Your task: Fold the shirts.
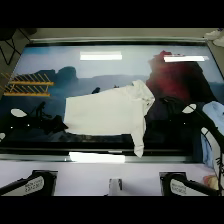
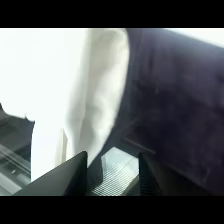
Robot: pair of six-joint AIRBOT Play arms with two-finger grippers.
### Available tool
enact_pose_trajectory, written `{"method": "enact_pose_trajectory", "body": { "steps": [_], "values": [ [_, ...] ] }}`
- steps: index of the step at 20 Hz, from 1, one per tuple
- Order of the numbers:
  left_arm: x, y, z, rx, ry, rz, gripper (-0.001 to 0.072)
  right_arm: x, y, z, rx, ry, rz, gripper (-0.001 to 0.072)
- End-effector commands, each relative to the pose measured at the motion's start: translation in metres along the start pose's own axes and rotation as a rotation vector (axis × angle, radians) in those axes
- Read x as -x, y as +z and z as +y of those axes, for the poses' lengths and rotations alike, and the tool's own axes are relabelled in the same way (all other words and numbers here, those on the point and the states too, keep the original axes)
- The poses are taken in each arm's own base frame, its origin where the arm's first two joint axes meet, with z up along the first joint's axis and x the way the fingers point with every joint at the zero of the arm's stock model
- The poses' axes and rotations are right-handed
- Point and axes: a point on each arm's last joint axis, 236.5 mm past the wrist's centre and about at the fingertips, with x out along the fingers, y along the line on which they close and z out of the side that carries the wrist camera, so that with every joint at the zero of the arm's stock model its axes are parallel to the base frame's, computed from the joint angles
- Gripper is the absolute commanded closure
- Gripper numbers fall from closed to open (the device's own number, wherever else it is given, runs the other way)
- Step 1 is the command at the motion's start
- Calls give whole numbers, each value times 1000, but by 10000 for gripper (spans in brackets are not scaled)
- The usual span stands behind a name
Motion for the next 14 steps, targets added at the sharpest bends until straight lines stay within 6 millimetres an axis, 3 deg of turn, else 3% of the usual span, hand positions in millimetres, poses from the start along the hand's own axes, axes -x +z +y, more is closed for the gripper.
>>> {"method": "enact_pose_trajectory", "body": {
  "steps": [1,4,6,12,13,14],
  "values": [
    [3,-6,-4,-8,-10,21,671,-14,15,-1,-17,-30,-49,434],
    [6,-6,-7,-17,-12,13,671,-14,20,-5,-40,-44,-68,449],
    [7,-6,-8,-21,-12,8,671,-16,19,-6,-52,-42,-62,538],
    [7,-6,-8,-21,-14,10,671,-24,12,-4,-71,-18,-27,538],
    [7,-7,-8,-21,-14,13,671,-26,10,-2,-68,-15,-16,554],
    [7,-8,-9,-21,-15,16,671,-28,9,-3,-68,-16,-11,628]
  ]
}}
